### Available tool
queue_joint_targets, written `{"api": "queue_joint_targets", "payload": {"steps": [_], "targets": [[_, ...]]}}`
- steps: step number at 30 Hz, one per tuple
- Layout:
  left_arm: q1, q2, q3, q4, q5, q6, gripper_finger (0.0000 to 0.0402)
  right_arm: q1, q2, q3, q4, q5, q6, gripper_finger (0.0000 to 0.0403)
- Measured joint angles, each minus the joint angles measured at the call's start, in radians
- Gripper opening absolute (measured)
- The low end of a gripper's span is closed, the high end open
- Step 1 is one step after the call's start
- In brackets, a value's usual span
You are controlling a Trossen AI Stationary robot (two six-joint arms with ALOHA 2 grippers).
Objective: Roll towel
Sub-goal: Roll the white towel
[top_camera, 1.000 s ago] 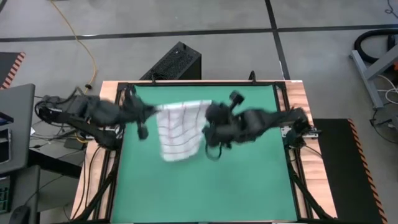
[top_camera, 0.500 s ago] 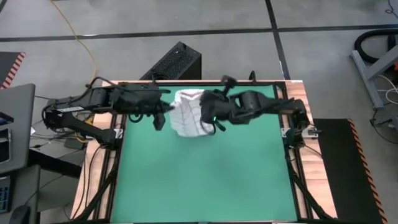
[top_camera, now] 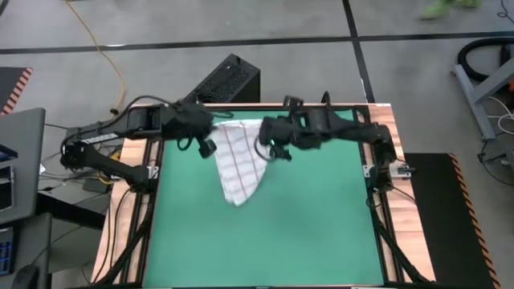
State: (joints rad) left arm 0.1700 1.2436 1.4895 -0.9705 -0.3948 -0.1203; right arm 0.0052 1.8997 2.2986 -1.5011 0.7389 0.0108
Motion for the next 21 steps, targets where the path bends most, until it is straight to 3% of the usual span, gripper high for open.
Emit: {"api": "queue_joint_targets", "payload": {"steps": [5,11,16,21], "targets": [[0.174,0.036,0.0,0.051,-0.011,0.246,0.0,-0.127,0.005,-0.002,0.096,0.018,-0.141,0.0001],[0.364,0.102,0.005,0.238,0.005,0.519,0.0,-0.263,0.005,-0.001,0.283,0.037,-0.334,0.0001],[0.438,0.145,0.105,0.272,0.025,0.713,0.0,-0.328,0.0,-0.001,0.409,0.089,-0.463,0.0001],[0.452,0.157,0.183,0.266,0.097,0.765,0.0,-0.337,-0.003,-0.001,0.376,0.083,-0.439,0.0001]]}}
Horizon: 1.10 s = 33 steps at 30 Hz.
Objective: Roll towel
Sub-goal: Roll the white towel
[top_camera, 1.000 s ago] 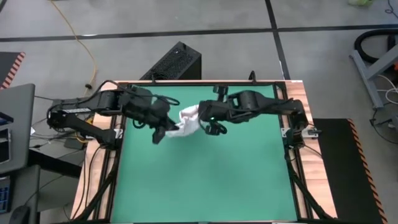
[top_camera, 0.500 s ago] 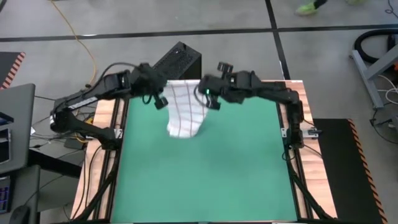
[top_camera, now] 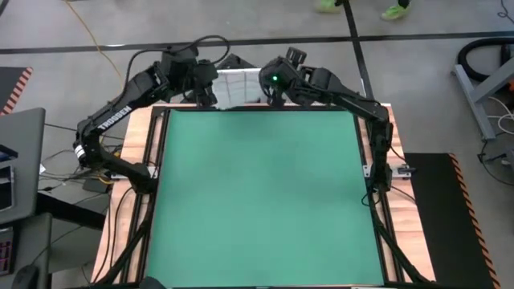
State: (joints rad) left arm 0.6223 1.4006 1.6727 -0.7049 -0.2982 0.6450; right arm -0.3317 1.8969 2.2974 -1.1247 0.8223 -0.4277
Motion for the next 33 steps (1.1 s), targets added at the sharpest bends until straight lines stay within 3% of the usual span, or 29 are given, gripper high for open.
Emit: {"api": "queue_joint_targets", "payload": {"steps": [6,12,18,23,28,33], "targets": [[-0.044,-0.006,-0.037,-0.226,0.185,-0.117,0.0,0.083,0.004,-0.016,-0.186,-0.096,0.203,0.0001],[-0.201,-0.03,-0.287,-0.305,0.239,-0.257,0.0,0.265,0.007,-0.158,-0.331,-0.167,0.462,0.0001],[-0.441,-0.105,-0.564,-0.178,0.232,-0.504,0.0,0.485,0.006,-0.374,-0.316,-0.231,0.752,0.0001],[-0.66,-0.127,-0.737,-0.021,0.228,-0.716,0.0,0.63,0.006,-0.556,-0.181,-0.261,0.947,0.0001],[-0.839,-0.117,-0.86,0.158,0.191,-0.867,0.0,0.707,0.006,-0.655,-0.036,-0.319,1.058,0.0001],[-0.938,-0.111,-0.93,0.245,0.143,-1.002,0.0,0.742,0.004,-0.721,0.064,-0.356,1.16,0.0001]]}}
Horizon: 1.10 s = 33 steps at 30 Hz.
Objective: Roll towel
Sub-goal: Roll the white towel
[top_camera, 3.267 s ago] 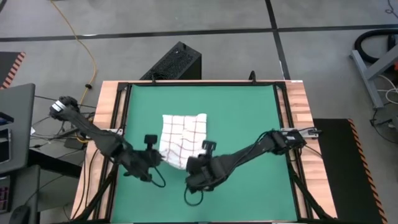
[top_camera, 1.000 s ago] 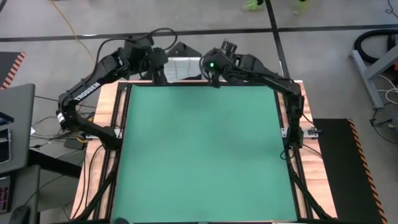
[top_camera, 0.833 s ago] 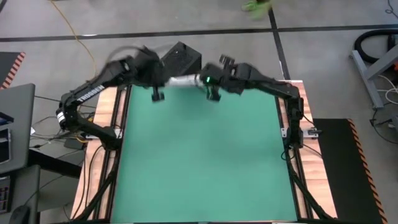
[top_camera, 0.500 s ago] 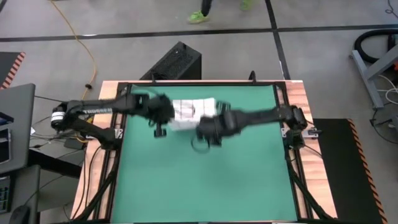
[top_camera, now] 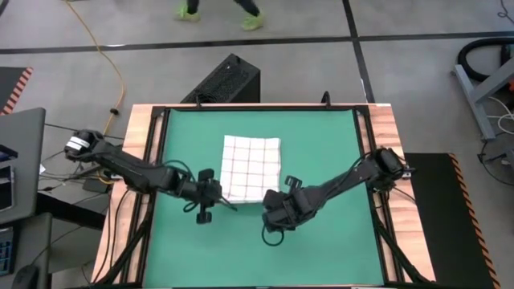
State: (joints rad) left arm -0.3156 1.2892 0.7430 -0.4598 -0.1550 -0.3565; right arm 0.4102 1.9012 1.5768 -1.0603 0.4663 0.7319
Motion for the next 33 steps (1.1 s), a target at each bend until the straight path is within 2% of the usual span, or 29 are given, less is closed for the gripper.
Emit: {"api": "queue_joint_targets", "payload": {"steps": [4,8,14,23,33], "targets": [[-0.034,0.007,-0.047,0.083,0.003,-0.022,0.0,0.009,0.001,-0.053,0.087,-0.062,0.022,0.0001],[-0.032,0.007,-0.078,0.118,0.007,-0.044,0.0,0.003,0.002,-0.077,0.107,-0.072,0.031,0.0001],[0.017,0.007,-0.079,0.12,0.068,-0.018,0.0,-0.055,0.002,-0.077,0.108,-0.135,-0.049,0.0001],[0.096,0.024,-0.08,0.123,0.067,0.03,0.0,-0.126,0.052,-0.078,0.141,-0.175,-0.152,0.0001],[0.121,0.158,-0.08,0.171,0.099,0.05,0.0,-0.148,0.11,-0.077,0.164,-0.2,-0.209,0.0001]]}}
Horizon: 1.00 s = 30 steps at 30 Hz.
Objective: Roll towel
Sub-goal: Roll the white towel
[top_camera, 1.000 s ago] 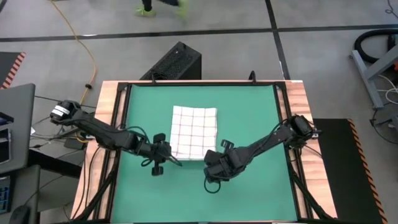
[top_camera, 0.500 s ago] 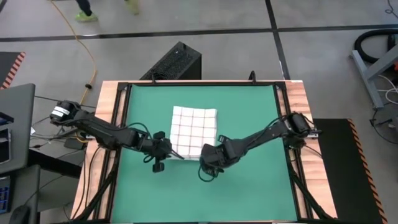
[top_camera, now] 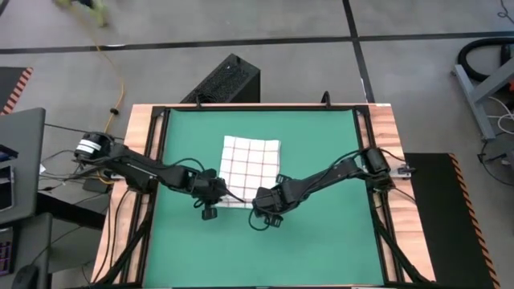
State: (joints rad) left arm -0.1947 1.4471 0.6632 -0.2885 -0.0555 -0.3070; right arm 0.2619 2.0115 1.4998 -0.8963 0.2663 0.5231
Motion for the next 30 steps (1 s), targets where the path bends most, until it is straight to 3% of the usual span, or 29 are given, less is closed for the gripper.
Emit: {"api": "queue_joint_targets", "payload": {"steps": [9,16,24,30], "targets": [[0.009,0.058,0.001,0.008,-0.053,0.011,0.0008,0.0,0.048,0.0,0.026,-0.028,-0.024,0.0001],[0.01,-0.023,0.041,-0.153,-0.095,-0.027,0.0041,0.005,0.074,0.004,0.047,-0.041,-0.047,0.0001],[0.01,-0.132,0.041,-0.208,-0.087,0.037,0.0103,-0.003,0.082,0.003,0.064,-0.047,-0.062,0.0001],[-0.035,-0.16,0.037,-0.047,-0.08,0.16,0.0111,-0.003,0.083,0.003,0.068,-0.048,-0.063,0.0001]]}}
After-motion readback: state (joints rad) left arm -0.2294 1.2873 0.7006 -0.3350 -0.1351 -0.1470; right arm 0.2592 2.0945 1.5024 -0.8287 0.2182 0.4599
